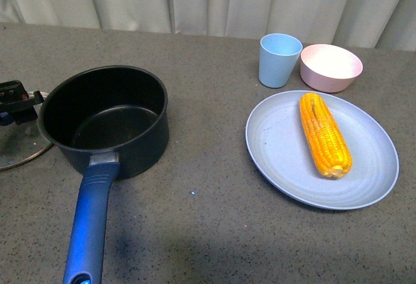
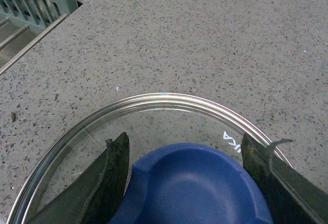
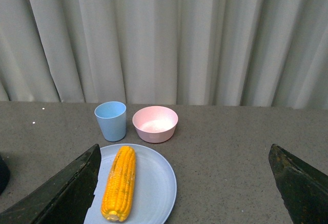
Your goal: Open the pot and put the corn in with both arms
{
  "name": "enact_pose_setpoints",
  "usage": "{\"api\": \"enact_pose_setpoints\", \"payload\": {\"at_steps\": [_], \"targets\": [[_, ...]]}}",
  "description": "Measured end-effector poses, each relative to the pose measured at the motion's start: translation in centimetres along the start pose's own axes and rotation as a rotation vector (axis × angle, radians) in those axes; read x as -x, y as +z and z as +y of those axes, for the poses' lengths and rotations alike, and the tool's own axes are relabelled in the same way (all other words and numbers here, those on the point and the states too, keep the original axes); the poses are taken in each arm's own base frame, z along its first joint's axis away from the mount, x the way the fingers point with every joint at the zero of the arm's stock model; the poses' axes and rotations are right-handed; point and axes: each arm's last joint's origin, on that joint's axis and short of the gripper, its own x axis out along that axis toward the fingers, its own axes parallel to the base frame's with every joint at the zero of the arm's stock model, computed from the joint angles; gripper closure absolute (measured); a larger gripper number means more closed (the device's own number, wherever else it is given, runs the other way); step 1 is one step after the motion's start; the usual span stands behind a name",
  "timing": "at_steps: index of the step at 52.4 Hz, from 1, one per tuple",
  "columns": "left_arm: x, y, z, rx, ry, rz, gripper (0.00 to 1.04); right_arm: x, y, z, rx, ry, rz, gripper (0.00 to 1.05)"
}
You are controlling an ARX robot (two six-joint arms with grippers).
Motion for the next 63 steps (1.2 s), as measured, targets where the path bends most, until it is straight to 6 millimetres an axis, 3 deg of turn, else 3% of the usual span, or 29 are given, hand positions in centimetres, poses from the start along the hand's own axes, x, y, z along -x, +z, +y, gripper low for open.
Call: {"api": "enact_pose_setpoints", "payload": {"at_steps": [6,17,20,32,41,47,52,58,63], "targets": [[0.0,0.0,0.0,0.001,0.0,0.003,0.45,0.0,0.0,0.0,0.0,0.0,0.0,0.09],[0.5,-0.2,0.1,-0.008,0.018,0.027,0.16,0.0,0.0,0.0,0.0,0.0,0.0,0.09],[1.0,0.6,0.1,-0.007,0.029,0.028,0.05,0.0,0.0,0.0,0.0,0.0,0.0,0.09],[4.3,5.3,0.1,0.018,0.057,-0.061,0.06,0.0,0.0,0.0,0.0,0.0,0.0,0.09],[7.7,6.7,0.2,0.027,0.056,-0.093,0.06,0.0,0.0,0.0,0.0,0.0,0.0,0.09],[9.7,6.6,0.3,-0.019,-0.091,-0.17,0.23,0.0,0.0,0.0,0.0,0.0,0.0,0.09],[12.4,6.9,-0.1,-0.052,-0.226,-0.266,0.43,0.0,0.0,0.0,0.0,0.0,0.0,0.09],[14.1,7.3,-0.3,-0.058,-0.259,-0.308,0.61,0.0,0.0,0.0,0.0,0.0,0.0,0.09],[16.9,6.8,-0.4,-0.08,-0.276,-0.308,0.78,0.0,0.0,0.0,0.0,0.0,0.0,0.09]]}}
